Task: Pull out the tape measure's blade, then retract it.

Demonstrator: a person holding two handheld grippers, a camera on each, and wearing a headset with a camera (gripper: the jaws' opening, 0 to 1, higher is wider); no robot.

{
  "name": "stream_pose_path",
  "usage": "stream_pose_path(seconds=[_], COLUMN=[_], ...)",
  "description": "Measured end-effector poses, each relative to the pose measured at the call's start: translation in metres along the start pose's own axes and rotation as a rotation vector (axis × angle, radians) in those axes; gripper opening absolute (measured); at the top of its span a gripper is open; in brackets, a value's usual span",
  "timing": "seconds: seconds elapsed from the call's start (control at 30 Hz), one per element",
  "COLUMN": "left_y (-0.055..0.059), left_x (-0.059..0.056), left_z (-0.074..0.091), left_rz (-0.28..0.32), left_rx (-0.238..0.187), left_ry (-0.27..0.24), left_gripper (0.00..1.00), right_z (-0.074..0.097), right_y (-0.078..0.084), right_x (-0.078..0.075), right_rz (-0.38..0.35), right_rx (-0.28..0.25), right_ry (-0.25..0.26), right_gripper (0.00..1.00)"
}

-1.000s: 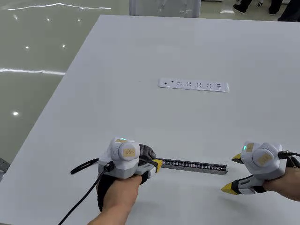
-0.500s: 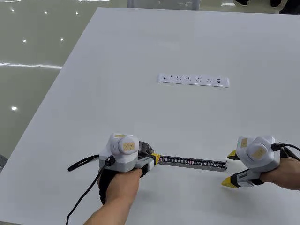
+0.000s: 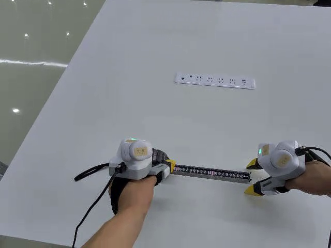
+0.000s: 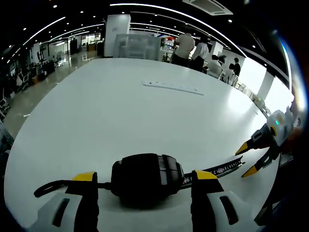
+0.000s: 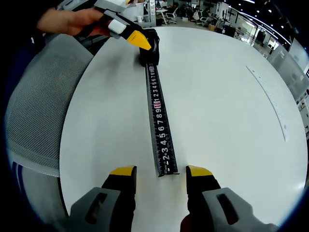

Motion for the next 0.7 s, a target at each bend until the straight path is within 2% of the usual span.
stream_pose_path(seconds=[0.33, 0.7], left_y=[-0.0013, -0.0006], left_x=[-0.0010, -0.0008], left_z=[-0.0044, -0.0073], left_rz=[-0.004, -0.004], left_rx=[-0.002, 0.001], left_ry=[0.005, 0.008], left_gripper=[0.72, 0.68], right_z=[0.0004, -0.0004], right_y=[0.0018, 0.0023], right_x=[-0.0059, -0.0091], right_rz=[0.031, 0.043], right_rx=[-0.001, -0.003], right_ry=[-0.014, -0.003], right_gripper=[0.28, 0.18])
Point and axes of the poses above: the centre of the closed fingertips' face, and the gripper's own axes: z roughly backward along the fingers, x roughly to its left, y roughly out of its underside, the point moved 5 cm from there along z, roughly backward along the fingers, and after that the axes turned 2 degrees about -x, right-handed, at the moved point
